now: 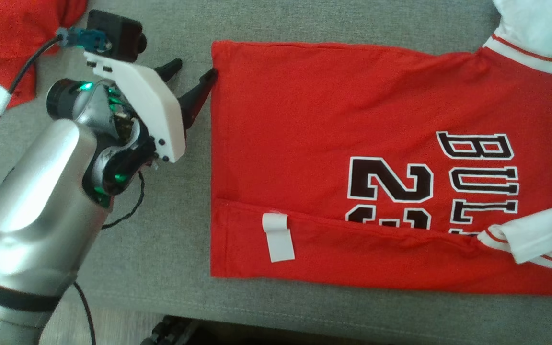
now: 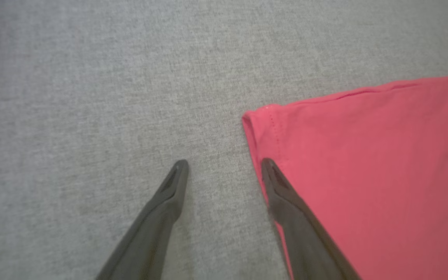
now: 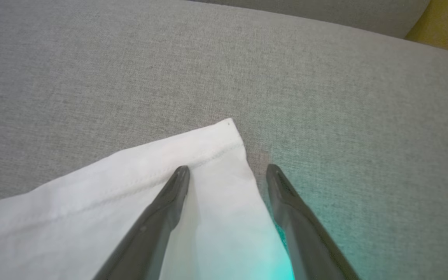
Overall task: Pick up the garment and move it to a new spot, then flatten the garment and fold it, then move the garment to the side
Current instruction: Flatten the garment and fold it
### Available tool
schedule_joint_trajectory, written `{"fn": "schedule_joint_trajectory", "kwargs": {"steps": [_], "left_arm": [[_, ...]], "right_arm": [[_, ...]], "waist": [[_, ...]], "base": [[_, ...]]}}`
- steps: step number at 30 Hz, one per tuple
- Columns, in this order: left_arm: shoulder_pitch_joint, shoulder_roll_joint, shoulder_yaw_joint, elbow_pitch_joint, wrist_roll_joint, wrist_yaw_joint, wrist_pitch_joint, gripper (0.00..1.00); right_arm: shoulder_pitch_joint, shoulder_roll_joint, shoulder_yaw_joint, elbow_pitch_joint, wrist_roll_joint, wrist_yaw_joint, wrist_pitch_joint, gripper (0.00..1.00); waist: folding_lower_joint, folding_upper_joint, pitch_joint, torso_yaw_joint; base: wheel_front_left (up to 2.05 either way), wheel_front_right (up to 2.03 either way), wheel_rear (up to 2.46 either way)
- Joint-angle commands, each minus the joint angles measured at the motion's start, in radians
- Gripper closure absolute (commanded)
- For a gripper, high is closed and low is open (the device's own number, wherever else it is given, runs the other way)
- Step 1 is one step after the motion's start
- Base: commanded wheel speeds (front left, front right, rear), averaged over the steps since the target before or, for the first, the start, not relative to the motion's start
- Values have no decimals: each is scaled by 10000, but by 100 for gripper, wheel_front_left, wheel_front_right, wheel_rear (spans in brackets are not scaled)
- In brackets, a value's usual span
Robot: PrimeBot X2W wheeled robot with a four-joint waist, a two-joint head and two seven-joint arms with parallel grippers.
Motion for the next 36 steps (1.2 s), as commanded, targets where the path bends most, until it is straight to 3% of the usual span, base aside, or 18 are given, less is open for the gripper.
{"fn": "schedule_joint_trajectory", "kwargs": {"steps": [1,14,15,16,17,19,22,28,36], "left_arm": [[-281,245,189,1,10,-93,77,0],[-755,63,21,325,-7,-313,143,0],[-829,15,-66,410,-7,-399,201,0],[-829,15,-66,410,-7,-399,201,0],[-874,-17,-117,453,-3,-464,213,0],[-974,-53,-269,527,36,-696,220,100],[-1099,-84,-338,689,87,-865,102,100],[-1301,16,284,829,8,-574,-633,100],[-494,392,926,-93,-380,-335,-1340,100]], "right_arm": [[-148,14,129,-154,-67,67,-94,0],[-441,132,608,486,237,67,-369,0],[-466,198,683,535,279,67,-398,53],[-466,198,683,535,279,67,-398,53],[-471,217,744,562,311,67,-418,97],[-489,223,822,594,353,67,-549,100],[-598,243,759,563,403,67,-1051,100],[-1065,444,49,563,568,67,-2436,100],[100,-79,263,-652,1710,67,-2612,100]], "waist": [[-1,0,-5,-19],[-1,0,-16,-292],[-1,0,-12,-323],[-1,0,-12,-323],[-1,0,-15,-336],[-1,0,-36,-359],[-1,0,-98,-403],[-1,0,-358,-600],[-1,0,-848,-925]], "base": [[0,0,0],[0,0,0],[0,0,0],[0,0,0],[0,0,0],[0,0,0],[0,0,0],[0,0,0],[0,0,0]]}}
